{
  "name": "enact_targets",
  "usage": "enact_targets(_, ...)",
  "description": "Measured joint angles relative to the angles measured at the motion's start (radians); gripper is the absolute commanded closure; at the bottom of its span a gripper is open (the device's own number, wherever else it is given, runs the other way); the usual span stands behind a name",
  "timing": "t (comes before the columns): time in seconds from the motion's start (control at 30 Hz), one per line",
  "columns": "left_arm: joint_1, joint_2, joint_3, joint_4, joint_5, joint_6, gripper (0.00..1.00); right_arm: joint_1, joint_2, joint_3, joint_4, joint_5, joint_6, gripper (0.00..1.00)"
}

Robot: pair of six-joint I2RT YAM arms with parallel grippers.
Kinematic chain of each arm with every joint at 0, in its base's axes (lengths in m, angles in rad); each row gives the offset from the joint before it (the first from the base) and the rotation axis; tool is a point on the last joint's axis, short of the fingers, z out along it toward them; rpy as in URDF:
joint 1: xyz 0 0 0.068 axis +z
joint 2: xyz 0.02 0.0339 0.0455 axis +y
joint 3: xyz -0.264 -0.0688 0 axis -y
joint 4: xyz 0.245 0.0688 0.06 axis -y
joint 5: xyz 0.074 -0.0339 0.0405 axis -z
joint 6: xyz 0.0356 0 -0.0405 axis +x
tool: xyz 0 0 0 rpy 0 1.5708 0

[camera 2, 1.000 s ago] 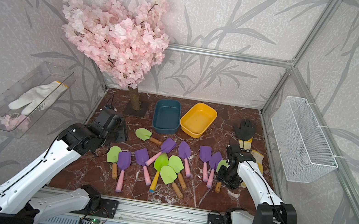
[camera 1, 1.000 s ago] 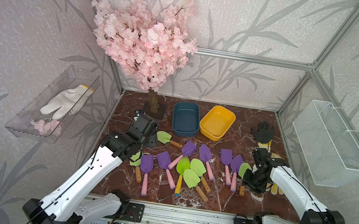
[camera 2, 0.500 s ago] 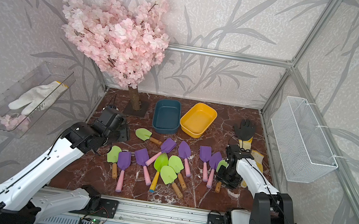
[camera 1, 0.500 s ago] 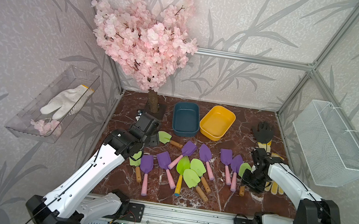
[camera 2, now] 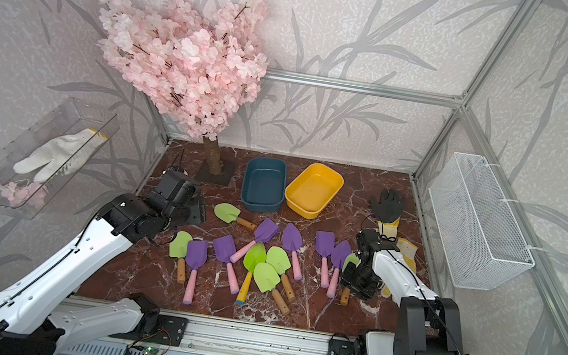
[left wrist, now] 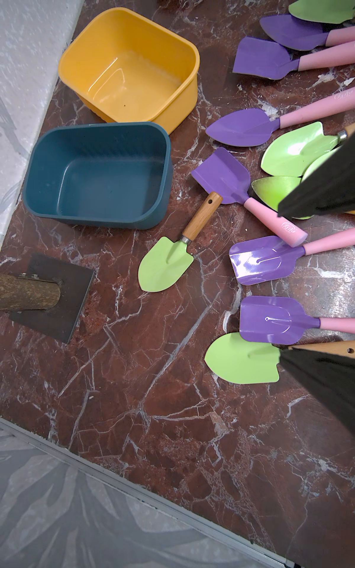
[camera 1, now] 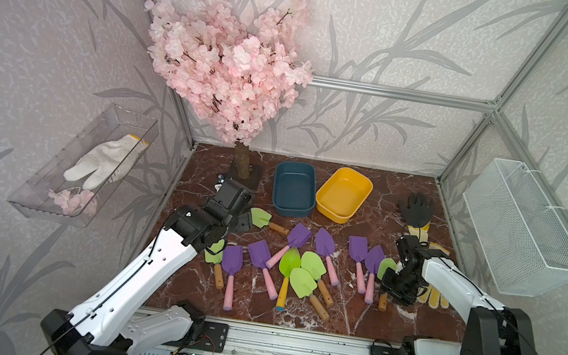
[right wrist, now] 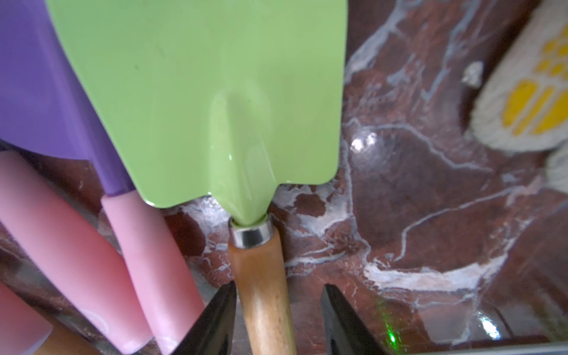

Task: Sort the small shovels by color and place them into the storage box
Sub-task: Pick up the shovel from the center of the board.

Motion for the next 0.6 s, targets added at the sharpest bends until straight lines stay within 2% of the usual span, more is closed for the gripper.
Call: enact_targets(0.6,-0.003,0.000,-0.013,0.002,0.000,-0.002,0.29,0.000,0.022,-0.027,0.040,-0.001,-0.006,0.57)
